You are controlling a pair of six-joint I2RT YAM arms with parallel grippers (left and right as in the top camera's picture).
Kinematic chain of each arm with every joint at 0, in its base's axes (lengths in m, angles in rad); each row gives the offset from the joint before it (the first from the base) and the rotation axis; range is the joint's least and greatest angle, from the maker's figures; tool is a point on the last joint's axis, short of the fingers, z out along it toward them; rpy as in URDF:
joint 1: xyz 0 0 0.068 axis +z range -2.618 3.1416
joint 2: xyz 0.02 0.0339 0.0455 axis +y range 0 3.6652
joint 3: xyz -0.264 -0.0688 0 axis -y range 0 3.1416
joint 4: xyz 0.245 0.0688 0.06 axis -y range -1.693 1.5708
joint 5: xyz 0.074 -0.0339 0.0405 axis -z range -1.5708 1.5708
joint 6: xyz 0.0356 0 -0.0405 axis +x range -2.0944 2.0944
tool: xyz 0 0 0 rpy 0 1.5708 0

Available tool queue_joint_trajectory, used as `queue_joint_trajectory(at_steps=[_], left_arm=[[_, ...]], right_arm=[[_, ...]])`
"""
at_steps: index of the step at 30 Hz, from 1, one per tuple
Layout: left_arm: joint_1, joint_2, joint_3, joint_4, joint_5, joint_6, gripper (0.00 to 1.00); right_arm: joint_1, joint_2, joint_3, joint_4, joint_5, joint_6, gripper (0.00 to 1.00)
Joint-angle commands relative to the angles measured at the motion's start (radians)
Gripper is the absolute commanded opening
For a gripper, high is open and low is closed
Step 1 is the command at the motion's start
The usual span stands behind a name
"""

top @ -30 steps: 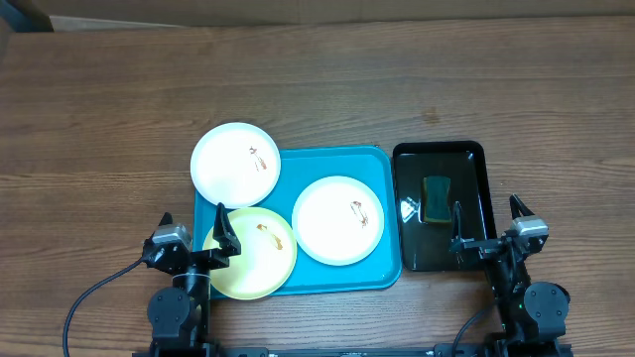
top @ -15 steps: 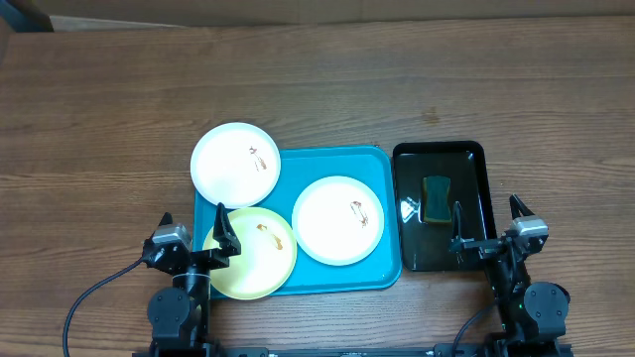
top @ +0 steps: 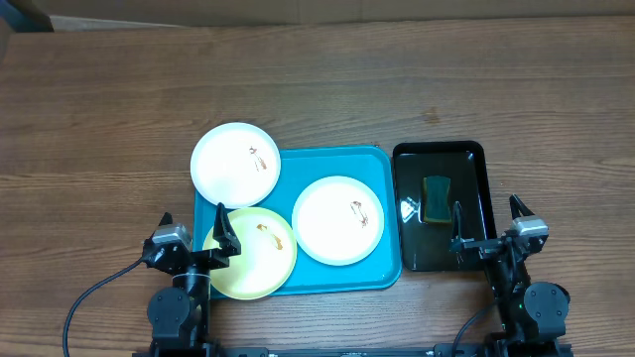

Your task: Clean dirty plates on tray and stack at the side

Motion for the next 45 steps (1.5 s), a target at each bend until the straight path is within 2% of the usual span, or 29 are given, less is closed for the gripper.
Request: queue_joint_trajectory(at_steps=[1,6,13,18,24,28,33,38,42,45], left_arm=[[0.005,-0.009,-0.003,0.001,0.015,-0.008,1.00],[0.005,-0.009,-0.003,0.018,-0.005,-0.006,1.00],[0.005,-0.009,0.055,0.014,0.191,-0.007,1.00],[0.005,0.000,0.247,-0.126,0.215,-0.007,1.00],[0.005,0.158,0.665,-0.446,0.220,0.009,1.00],[0.005,0.381,1.011,-0.683,0.299,0.055,1.00],[0.004,0.747,1.506,-1.146,0.422,0.093,1.00],[0.004,1.049,1.804,-1.566,0.449,0.091,1.00],[0.004,1.192,1.839,-1.616,0.467,0.086,1.00],[0.004,1.283,1.839,-1.618,0.448,0.098,1.00]], right_arm=[[-0.008,-0.010,-0.010,0.007,-0.009,0.009,1.00],[-0.008,-0.010,-0.010,0.006,-0.010,0.013,1.00],[-0.008,-0.010,0.003,0.098,-0.092,0.085,1.00],[-0.008,-0.010,0.136,-0.063,-0.167,0.145,1.00],[-0.008,0.056,0.459,-0.373,-0.166,0.144,1.00],[-0.008,0.215,0.707,-0.565,-0.166,0.144,1.00],[-0.008,0.575,1.108,-0.874,-0.186,0.112,1.00],[-0.008,0.978,1.552,-1.295,-0.185,0.110,1.00],[-0.008,1.242,1.817,-1.514,-0.240,0.118,1.00],[-0.008,1.371,1.897,-1.586,-0.278,0.117,1.00]])
